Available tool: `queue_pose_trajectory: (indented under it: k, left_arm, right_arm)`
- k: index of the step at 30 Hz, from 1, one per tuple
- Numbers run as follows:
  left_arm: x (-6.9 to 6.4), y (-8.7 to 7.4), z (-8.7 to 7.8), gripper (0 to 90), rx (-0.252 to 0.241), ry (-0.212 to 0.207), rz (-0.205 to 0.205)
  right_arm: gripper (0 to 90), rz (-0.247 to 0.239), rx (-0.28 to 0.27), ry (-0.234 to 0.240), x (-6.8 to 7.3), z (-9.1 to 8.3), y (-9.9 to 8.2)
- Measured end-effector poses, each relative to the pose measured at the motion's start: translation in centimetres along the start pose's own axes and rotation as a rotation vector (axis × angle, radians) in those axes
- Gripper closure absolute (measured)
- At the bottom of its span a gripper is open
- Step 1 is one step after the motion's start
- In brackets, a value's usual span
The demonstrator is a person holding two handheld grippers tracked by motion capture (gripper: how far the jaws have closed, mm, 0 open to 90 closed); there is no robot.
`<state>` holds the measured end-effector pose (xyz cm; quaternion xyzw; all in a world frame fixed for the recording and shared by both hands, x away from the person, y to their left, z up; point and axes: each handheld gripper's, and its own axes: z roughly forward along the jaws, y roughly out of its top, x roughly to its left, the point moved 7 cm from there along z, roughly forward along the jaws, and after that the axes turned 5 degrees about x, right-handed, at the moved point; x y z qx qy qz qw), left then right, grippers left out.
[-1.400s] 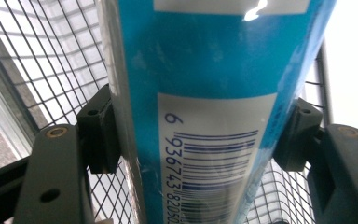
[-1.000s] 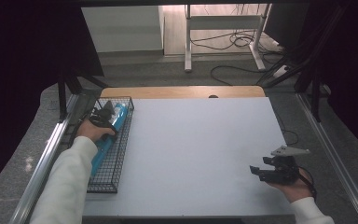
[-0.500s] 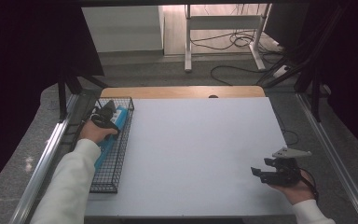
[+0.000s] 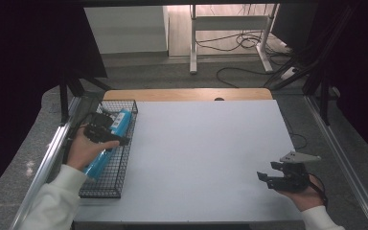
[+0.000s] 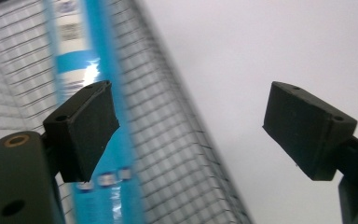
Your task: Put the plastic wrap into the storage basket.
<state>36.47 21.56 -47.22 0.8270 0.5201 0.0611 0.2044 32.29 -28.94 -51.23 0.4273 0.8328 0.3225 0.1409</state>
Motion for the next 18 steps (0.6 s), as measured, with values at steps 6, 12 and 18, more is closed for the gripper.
queue_pose_trajectory:
  k: [6, 12, 18]
  left_arm:
    - [-3.6, -2.6, 0.3, 17.3, -0.071, -0.063, 0.097]
    - [-5.3, -4.1, 0.6, 17.2, -0.107, -0.092, 0.142]
    - [-5.3, -4.5, 0.6, 17.0, -0.144, -0.119, 0.131]
  right_arm:
    - [29.7, -0.015, -0.002, 0.009, 0.2, 0.2, 0.1]
    - [28.6, -0.018, -0.011, 0.015, 0.4, 0.3, 0.3]
    - [26.4, -0.019, -0.038, 0.022, 0.4, 0.2, 0.7]
